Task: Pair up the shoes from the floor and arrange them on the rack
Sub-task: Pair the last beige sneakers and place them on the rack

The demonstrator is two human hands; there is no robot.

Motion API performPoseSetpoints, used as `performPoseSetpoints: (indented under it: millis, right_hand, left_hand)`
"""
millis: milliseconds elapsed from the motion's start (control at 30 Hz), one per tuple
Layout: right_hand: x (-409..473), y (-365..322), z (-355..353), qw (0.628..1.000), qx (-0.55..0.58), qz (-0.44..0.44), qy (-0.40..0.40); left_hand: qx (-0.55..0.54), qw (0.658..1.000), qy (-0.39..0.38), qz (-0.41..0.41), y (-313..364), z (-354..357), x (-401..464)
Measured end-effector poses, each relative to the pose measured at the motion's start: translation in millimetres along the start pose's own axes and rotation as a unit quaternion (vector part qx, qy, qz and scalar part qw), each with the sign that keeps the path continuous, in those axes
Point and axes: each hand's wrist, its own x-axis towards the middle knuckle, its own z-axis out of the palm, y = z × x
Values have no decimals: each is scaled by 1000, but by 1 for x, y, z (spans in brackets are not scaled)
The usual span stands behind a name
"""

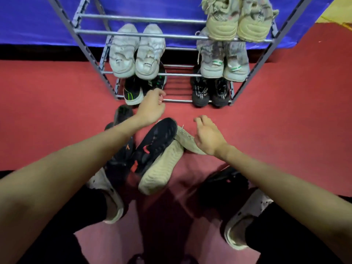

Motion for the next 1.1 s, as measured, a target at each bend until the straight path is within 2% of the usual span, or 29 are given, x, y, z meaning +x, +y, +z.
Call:
performPoseSetpoints:
  millis: [100, 233, 333, 467, 733, 833, 900, 967, 1033, 1100]
  right_hand:
    - [-6, -6, 35, 997, -2, 12, -74]
    - [-5, -1, 68, 983, -21, 68, -167]
    - [-1, 6, 83, 976, -3, 117, -181]
    - [2, 13, 89, 976, -13, 148, -157]
    - [0, 26, 48, 986, -74, 148, -20]
    - [-9, 47, 28, 984, -67, 143, 88]
    - [-18, 62, 16, 974, -79, 98, 186]
    - [-25, 74, 7, 954, -99, 33, 282]
    - [-27, 79, 3, 936, -100, -33, 336]
    - [-25, 75, 7, 927, -90, -90, 354]
  left_hand:
    - [3, 997, -24, -67, -41, 19, -30]
    - [19, 987, -101, -126, -80, 52, -67]
    - [21, 981, -140, -133, -88, 69, -81]
    - [18, 977, -166, -133, -87, 80, -84]
    - [-31, 981, -150, -123, -74, 80, -67]
    - [-104, 974, -128, -156, -60, 72, -55]
    - [-234, 942, -102, -216, -48, 65, -46]
    - [-356, 886, -80, -286, -38, 54, -37]
    - [-428, 845, -69, -313, -35, 43, -33]
    - [-483, 816, -66, -311, -34, 34, -34]
